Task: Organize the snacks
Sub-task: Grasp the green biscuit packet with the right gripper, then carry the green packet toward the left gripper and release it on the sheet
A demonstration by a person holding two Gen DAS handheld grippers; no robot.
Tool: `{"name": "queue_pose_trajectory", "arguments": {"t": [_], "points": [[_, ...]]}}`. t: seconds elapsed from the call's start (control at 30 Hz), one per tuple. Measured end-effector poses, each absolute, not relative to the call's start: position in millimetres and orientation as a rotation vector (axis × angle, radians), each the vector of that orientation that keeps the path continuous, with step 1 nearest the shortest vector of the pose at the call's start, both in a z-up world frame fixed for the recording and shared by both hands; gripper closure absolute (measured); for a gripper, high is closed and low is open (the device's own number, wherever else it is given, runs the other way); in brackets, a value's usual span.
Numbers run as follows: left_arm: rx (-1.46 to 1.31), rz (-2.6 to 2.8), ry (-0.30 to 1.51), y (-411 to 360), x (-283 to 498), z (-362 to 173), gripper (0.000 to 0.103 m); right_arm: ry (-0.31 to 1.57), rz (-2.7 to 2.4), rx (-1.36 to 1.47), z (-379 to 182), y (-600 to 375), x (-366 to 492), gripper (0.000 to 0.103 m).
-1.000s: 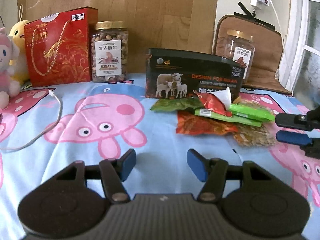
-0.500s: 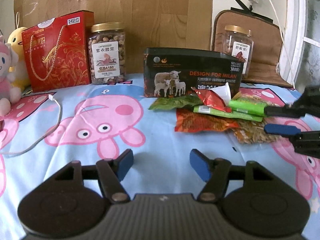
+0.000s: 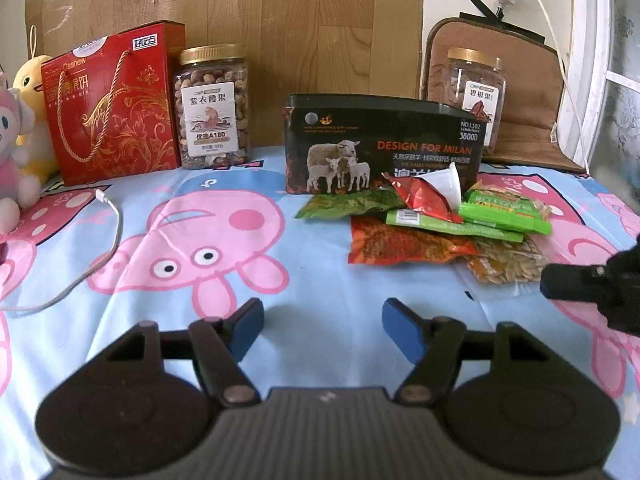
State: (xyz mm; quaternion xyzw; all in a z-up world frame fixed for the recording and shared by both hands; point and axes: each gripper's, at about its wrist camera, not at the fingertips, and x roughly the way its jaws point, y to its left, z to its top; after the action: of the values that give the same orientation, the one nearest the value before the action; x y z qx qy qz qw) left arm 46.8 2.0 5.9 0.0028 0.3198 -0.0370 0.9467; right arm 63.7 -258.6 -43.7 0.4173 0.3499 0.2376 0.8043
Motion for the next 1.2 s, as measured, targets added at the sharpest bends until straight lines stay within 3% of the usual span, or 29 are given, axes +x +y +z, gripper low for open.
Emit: {"name": "queue_pose_trajectory", "arguments": {"t": [0.27,0.3,0.33,0.4,0.7,0.77,0.8,0.83,0.9,1.2], "points": [[0.001,-0.075,0.65,2.6,47.3,6.0,0.035,0.72,0.511,0.944,-41.7,-265.3,60.3,0.087],[0.002,-0.075,0.65,2.2,47.4,6.0,0.035,0.719,0.507,0.948,-41.5,-265.8,60.7,0.08],[0.003,-0.075,0.651,2.3,47.4,6.0,0.035,0.721,0.503,0.957,-41.9,-266.3,61.2,0.066],[0.003,-0.073,0.65,1.8,47.0,5.9,0.034,0.725,0.487,0.996,-44.3,-270.9,63.7,0.051],[0.001,-0.072,0.648,1.1,46.9,5.9,0.033,0.764,0.438,1.158,-50.4,-280.9,86.4,0.051],[-0.001,-0.072,0.648,1.3,47.0,5.9,0.033,0.778,0.438,1.188,-53.8,-280.1,91.6,0.055],[0.0,-0.072,0.648,1.4,47.0,5.7,0.033,0.784,0.439,1.193,-54.8,-280.6,93.3,0.062],[0.0,-0.072,0.648,1.4,47.1,5.6,0.033,0.789,0.435,1.192,-54.7,-279.3,94.7,0.077],[0.001,-0.071,0.649,1.6,47.3,5.4,0.032,0.799,0.439,1.179,-54.7,-277.2,96.1,0.092],[0.001,-0.062,0.654,0.9,48.5,4.5,0.031,0.788,0.499,1.039,-49.8,-264.8,79.1,0.095]]}}
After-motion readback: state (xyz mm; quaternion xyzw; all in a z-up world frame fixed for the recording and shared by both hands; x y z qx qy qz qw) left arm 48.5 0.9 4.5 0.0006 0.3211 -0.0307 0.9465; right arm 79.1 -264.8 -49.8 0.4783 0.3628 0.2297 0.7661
